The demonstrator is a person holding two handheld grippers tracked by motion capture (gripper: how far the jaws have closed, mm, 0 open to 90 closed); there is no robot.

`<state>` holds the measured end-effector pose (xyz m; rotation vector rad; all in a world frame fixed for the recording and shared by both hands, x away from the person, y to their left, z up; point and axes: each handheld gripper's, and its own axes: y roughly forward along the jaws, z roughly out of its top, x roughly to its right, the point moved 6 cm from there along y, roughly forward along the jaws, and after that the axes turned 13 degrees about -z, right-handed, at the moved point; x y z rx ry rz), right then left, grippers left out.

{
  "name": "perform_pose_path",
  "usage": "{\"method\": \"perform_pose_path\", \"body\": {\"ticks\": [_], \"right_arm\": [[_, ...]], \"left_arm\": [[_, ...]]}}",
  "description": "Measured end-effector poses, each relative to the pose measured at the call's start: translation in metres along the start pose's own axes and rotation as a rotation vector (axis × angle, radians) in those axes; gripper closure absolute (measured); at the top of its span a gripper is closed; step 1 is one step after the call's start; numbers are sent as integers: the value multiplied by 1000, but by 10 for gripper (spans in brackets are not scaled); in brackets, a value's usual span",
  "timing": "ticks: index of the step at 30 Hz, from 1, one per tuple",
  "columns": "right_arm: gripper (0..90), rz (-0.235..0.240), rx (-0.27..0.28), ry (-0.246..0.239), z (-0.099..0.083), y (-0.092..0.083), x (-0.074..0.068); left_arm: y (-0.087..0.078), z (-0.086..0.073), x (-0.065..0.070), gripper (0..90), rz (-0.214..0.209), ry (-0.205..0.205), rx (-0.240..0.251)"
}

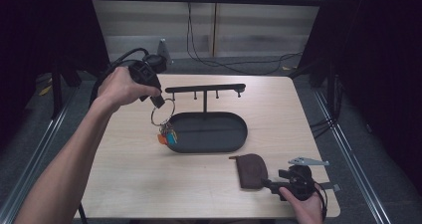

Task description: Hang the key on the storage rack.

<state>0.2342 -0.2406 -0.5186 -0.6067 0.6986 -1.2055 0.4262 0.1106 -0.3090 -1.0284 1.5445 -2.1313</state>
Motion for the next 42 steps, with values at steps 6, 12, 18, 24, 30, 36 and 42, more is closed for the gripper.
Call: {"method": "perform_pose_path", "body": {"ticks": [6,12,18,24,30,36,42], "right_arm": [[151,-1,-1,3,1,1,0],[151,2,-1,1,0,0,0],[150,4,-4,0,0,1,0],[147,0,-2,1,0,1,0],[147,5,-4,-4,1,1,-1],[147,0,-6,-5,0,2,-1],[147,0,-11,-11,0,2,-2]], "left_arm": [[-1,12,-3,877,12,-8,-2],[6,23,-7,878,21,-7,-17],[14,29,-19,878,46,-23,-13],[19,30,-30,878,43,-52,2],[26,34,-34,877,64,-60,1],[30,36,-37,873,63,-60,4],[33,37,-40,851,81,-59,-5]]}}
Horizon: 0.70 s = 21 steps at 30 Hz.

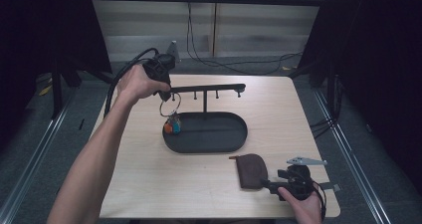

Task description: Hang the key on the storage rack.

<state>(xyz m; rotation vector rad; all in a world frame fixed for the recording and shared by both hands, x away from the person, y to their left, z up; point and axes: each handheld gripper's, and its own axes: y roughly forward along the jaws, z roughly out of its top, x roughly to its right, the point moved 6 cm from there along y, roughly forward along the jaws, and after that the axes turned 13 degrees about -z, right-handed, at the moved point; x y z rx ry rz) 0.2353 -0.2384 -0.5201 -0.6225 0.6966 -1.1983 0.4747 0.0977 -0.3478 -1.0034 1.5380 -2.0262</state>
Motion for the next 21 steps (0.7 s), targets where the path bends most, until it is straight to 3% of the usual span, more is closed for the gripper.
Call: {"method": "perform_pose_path", "body": {"ticks": [15,16,21], "right_arm": [[148,0,-1,-3,-1,0,0],[148,1,-5,-3,-1,0,0],[147,1,-6,0,-1,0,0]], "left_arm": [[-8,-9,4,796,-15,5,42],[-8,-11,5,763,-41,1,53],[-10,-15,5,741,-70,0,74]]}}
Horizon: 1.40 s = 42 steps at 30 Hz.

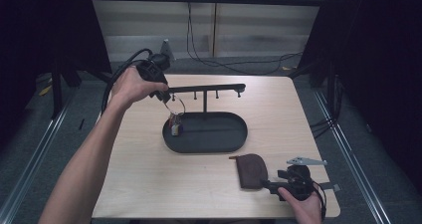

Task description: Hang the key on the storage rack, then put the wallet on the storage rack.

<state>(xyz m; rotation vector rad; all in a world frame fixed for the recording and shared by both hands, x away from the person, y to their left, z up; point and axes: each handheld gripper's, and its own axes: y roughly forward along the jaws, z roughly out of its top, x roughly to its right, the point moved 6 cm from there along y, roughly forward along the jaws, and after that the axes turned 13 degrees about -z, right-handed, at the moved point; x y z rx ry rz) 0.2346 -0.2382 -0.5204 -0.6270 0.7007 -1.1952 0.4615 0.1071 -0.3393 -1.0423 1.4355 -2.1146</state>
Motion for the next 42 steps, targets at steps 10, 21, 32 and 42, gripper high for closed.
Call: {"method": "perform_pose_path", "body": {"ticks": [10,21,32,42], "right_arm": [[147,-4,-1,-3,0,0,0],[148,-4,-5,-4,0,1,0],[147,-6,-7,-2,-1,1,1],[147,-9,-12,11,-1,1,2]], "left_arm": [[-1,-6,4,600,-29,8,99],[8,-22,3,438,-62,27,183],[18,-53,7,322,-99,43,256],[26,-79,-1,173,-134,89,311]]}}
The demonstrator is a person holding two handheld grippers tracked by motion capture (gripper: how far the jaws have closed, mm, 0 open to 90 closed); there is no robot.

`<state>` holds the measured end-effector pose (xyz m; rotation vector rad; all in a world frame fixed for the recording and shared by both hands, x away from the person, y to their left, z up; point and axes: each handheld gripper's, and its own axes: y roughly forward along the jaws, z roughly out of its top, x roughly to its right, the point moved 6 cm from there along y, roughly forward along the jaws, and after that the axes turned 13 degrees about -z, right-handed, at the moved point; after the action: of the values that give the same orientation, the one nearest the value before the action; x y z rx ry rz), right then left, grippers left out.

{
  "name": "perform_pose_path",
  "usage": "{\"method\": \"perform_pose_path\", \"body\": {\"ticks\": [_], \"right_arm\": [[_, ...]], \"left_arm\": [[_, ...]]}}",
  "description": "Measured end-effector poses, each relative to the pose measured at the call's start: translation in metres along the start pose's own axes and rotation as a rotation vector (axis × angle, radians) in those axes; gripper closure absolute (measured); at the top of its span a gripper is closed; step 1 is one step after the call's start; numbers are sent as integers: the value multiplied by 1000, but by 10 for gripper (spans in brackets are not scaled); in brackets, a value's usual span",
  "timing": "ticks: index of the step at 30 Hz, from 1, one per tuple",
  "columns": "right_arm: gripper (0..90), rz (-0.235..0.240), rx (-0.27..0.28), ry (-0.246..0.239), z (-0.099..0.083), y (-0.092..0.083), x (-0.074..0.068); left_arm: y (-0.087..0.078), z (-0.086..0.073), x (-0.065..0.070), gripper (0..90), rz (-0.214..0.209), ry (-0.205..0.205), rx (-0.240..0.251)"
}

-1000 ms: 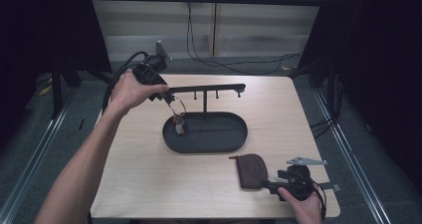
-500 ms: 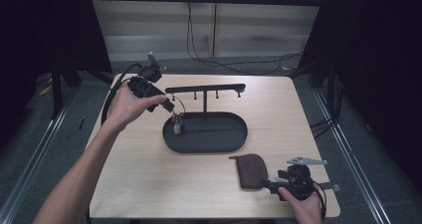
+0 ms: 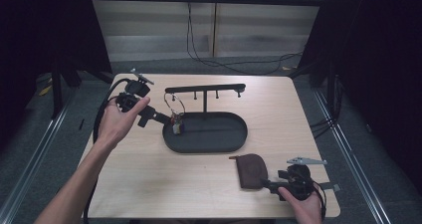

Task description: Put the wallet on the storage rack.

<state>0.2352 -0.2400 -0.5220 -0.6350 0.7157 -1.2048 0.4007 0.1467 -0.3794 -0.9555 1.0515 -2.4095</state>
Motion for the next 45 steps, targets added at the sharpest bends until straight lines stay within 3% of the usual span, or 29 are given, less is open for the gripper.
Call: {"method": "perform_pose_path", "body": {"ticks": [3,4,5,8,10,12,16,20,26,29,32,36,39,41,43,45], "right_arm": [[147,1,3,0,0,0,1],[147,2,2,-1,0,0,0],[147,2,-1,3,0,0,0],[147,3,9,2,0,-1,0],[149,2,11,4,1,-1,0],[157,3,13,3,1,0,0],[180,23,33,0,3,-2,-3],[184,10,44,-5,3,-2,-3],[169,31,64,6,5,-4,-3],[186,26,63,1,5,-2,-4],[207,22,74,-1,6,-3,-4],[231,14,94,8,11,-4,-1],[238,24,90,17,12,-4,0],[242,27,91,19,13,-4,0],[230,58,99,34,17,-7,0],[273,56,112,38,20,-10,0]], "left_arm": [[2,-7,-3,180,11,-1,4],[7,-16,-3,195,-16,-16,-21],[8,-20,-3,217,-28,7,-39],[10,-27,-4,226,-22,21,-38],[13,-38,-5,226,-49,37,-22],[14,-43,-7,226,-47,52,-24],[18,-61,-11,226,-57,59,60],[24,-74,-16,224,-70,70,113],[33,-93,-18,214,-70,27,150],[36,-102,-15,205,-106,30,182],[39,-110,-14,187,-122,27,166],[37,-128,-16,234,-104,16,159],[36,-144,-15,234,-71,50,189],[36,-148,-15,234,-63,48,202],[39,-161,-12,234,-22,52,245],[41,-164,-9,234,-41,51,244]]}}
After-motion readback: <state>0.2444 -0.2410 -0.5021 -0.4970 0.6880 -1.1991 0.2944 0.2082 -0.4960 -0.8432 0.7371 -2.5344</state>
